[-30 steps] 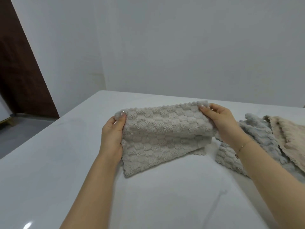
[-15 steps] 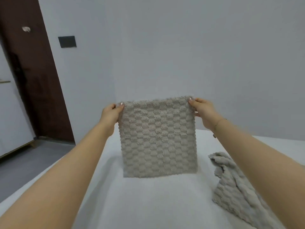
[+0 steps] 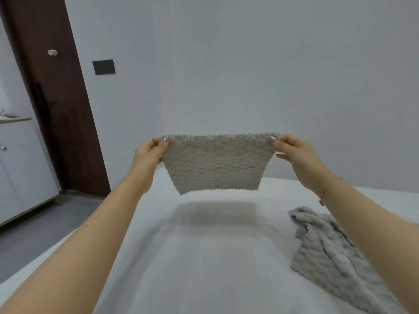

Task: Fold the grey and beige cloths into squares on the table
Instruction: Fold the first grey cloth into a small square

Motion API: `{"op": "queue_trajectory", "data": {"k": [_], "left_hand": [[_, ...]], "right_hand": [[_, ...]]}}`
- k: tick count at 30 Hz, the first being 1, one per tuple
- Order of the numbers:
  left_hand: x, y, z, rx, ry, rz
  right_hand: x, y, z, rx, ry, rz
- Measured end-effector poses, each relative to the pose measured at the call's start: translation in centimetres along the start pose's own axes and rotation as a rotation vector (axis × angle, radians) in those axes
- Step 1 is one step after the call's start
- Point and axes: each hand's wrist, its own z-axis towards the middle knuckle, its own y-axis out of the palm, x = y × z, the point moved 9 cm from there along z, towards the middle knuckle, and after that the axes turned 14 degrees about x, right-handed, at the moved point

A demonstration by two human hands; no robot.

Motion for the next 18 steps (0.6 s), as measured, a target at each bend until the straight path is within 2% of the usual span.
{"op": "queue_trajectory", "data": {"k": [4,9,13,18], "left_hand": [[-5.5,-3.1,-5.9,-0.037,-0.051,0.112],[-10.0,-6.9,-12.5,0.005,-0.077,0.140],[-12.4,-8.1,-16.0,-0.001,-0.119,0.118],[-13.5,-8.5,-16.6,-0.058,-0.195,0.172]], "right_hand": [[5.6,-2.0,-7.1,-0.004,0.064,-0.036],[10.9,-2.5,-13.7,-0.104,0.113,-0.117],[11.8,-2.8,-17.6,-0.077,0.069,-0.124],[12.1,-2.7,-19.0,-0.103,0.046,-0.097]]}}
